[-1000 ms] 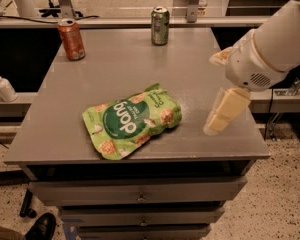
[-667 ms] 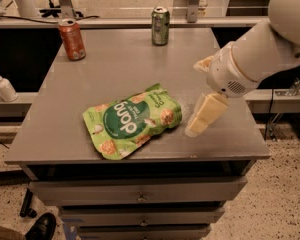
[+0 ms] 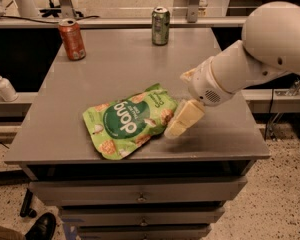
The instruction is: Move green rice chip bag near green can
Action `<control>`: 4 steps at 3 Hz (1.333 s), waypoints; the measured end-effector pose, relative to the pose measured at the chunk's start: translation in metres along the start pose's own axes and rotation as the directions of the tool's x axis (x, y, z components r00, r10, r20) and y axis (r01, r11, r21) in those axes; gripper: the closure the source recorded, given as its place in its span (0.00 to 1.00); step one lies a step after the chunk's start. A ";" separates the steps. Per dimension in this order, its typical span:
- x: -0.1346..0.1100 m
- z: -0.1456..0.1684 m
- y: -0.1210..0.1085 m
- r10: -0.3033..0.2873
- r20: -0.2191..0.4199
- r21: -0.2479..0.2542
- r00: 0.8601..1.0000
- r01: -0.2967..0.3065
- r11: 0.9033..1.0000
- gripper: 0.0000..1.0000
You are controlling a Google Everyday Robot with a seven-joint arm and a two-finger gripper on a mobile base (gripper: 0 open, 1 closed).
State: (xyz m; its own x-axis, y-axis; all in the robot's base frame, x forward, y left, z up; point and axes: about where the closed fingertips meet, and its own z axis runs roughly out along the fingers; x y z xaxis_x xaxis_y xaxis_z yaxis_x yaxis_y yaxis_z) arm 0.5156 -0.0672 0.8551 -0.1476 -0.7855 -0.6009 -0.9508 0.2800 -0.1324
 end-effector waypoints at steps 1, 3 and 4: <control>-0.007 0.012 0.000 0.076 0.011 -0.035 0.997 -0.075 0.997 0.16; -0.012 0.023 0.013 0.254 0.003 -0.126 0.967 -0.251 0.960 0.70; -0.008 0.013 0.006 0.285 -0.002 -0.112 0.958 -0.284 0.952 0.94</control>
Offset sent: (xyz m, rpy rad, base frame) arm -0.0017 0.0348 -0.0188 0.1330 0.2892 -0.1409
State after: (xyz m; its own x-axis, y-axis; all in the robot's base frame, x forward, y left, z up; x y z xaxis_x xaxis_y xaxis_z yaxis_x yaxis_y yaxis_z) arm 0.5147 -0.0524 0.8488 -0.4135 -0.6743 -0.6118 -0.8941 0.4276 0.1330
